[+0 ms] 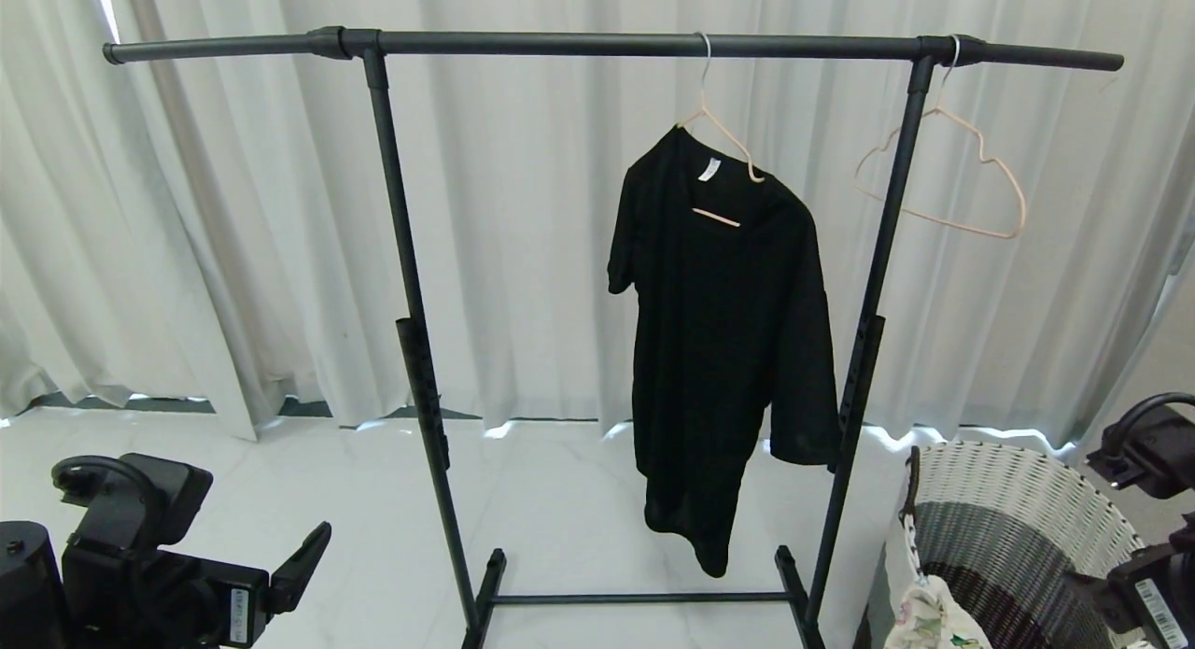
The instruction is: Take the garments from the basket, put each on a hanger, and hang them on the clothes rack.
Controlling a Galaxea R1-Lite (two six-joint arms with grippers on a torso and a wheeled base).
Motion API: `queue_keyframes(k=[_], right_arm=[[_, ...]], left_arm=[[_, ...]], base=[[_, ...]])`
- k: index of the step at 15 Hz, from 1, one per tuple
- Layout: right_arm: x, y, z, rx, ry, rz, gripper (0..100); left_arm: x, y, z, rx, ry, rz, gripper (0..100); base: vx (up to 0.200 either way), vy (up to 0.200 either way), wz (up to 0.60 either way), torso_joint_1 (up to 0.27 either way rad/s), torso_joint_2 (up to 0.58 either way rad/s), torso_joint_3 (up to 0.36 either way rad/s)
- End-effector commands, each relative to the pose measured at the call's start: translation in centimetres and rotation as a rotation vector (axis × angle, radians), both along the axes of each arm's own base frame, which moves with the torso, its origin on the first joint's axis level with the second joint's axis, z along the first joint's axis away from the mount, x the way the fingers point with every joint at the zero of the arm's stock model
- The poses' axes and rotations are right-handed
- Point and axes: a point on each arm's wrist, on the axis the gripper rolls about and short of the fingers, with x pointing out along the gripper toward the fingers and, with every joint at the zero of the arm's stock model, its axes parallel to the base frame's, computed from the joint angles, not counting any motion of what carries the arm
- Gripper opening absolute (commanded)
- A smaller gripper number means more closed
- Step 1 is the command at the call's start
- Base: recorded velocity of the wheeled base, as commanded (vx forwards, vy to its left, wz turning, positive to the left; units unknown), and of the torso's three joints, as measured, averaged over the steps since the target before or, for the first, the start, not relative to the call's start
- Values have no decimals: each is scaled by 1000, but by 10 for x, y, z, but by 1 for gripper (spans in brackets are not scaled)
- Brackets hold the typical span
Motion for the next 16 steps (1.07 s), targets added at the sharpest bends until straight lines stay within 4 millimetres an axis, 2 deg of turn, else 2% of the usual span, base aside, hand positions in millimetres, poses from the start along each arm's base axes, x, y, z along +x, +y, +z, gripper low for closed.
queue_keyframes(k=[1,6,11,16], right_arm=[[8,4,-16,-50,88,15,100],[37,21,-65,-169,247,68,100],[51,28,-119,-228,345,89,100],[68,34,-152,-230,349,79,100]], left_arm=[[0,-4,0,0,1,-30,100],[0,-5,-1,-1,7,-32,100],[0,-5,-1,-1,8,-32,100],[-1,-5,-2,-8,18,-27,100]], base=[[200,0,0,2,7,2],[0,0,0,0,0,0],[0,0,0,0,0,0],[0,0,0,0,0,0]])
